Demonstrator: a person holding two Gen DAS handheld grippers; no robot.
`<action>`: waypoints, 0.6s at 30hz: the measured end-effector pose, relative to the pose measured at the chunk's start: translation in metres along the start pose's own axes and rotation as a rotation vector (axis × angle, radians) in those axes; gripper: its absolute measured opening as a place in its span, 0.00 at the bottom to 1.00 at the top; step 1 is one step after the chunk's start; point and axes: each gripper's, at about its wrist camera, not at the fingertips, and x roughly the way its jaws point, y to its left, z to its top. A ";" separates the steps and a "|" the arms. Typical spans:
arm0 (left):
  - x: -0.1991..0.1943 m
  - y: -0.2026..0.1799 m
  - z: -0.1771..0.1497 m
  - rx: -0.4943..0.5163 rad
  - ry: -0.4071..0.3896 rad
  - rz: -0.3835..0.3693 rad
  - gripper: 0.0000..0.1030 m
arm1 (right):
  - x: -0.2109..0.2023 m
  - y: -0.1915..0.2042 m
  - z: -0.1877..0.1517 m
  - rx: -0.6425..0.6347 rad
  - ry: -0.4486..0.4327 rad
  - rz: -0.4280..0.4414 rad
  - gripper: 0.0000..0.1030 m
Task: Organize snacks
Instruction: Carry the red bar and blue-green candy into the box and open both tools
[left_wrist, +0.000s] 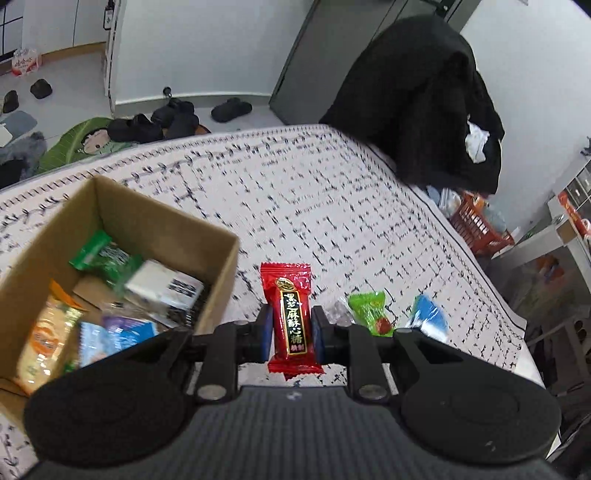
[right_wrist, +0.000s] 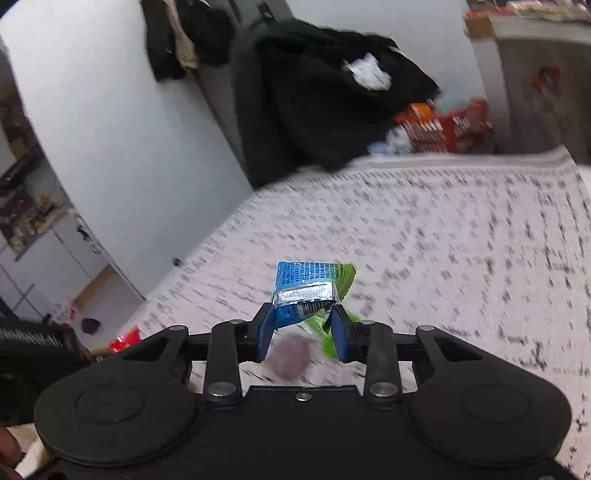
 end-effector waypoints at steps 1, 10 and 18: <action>-0.005 0.002 0.002 -0.002 -0.005 0.002 0.20 | -0.003 0.004 0.003 -0.004 -0.010 0.013 0.32; -0.046 0.033 0.018 0.000 -0.050 0.017 0.20 | -0.021 0.047 0.003 -0.080 -0.018 0.099 0.32; -0.068 0.064 0.028 0.004 -0.071 0.046 0.20 | -0.026 0.098 -0.010 -0.166 0.005 0.148 0.32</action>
